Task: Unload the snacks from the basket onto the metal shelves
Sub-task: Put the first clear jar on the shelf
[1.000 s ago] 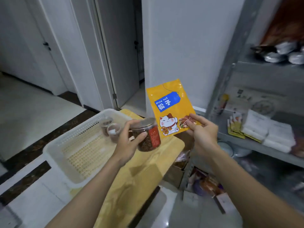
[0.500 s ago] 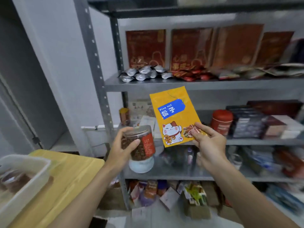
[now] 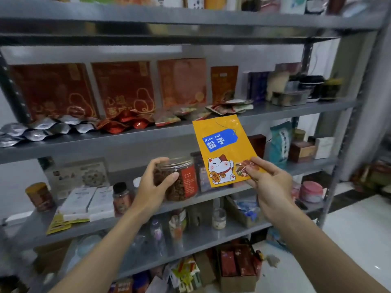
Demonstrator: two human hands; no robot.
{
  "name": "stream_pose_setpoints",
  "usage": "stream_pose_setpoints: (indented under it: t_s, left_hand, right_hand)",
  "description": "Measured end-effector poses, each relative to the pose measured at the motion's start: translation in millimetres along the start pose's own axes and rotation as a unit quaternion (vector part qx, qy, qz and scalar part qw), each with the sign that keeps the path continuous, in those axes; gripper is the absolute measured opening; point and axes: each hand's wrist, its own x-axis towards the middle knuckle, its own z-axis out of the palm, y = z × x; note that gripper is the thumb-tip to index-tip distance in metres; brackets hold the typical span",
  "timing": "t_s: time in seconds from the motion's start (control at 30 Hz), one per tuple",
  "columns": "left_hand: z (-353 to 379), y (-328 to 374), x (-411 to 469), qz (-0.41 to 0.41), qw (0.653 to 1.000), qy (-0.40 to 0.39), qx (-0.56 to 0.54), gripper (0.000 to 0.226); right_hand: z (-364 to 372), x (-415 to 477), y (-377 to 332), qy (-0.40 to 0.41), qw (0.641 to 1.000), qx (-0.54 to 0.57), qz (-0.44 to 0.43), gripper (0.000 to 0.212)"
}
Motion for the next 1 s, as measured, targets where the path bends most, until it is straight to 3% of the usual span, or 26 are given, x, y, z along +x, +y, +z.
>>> stream_pose_setpoints:
  t_s: [0.2,0.4,0.5,0.8,1.0]
  left_hand:
    - [64,-6,96,0.037,0.999,-0.027,-0.022,0.048]
    - [122,7,191,0.076,0.995,-0.017,-0.062,0.029]
    - [143,17,233,0.090,0.995,-0.023,-0.039,0.031]
    - [205,31,317,0.118,0.992,0.034,0.030,0.041]
    - [243,37,351,0.128,0.987,0.092,0.041,0.038]
  right_hand:
    - [-23,95,-31,0.034,0.999,-0.001,-0.031,0.030]
    - [-23,191,-77,0.044,0.997,0.010,-0.066,0.029]
    - [-21,241,-100,0.043,0.997,0.004,-0.065,0.030]
    - [6,394,-137,-0.038,0.999,-0.017,-0.026,0.027]
    - [34,458,-134,-0.109,0.992,-0.013,0.064,0.019]
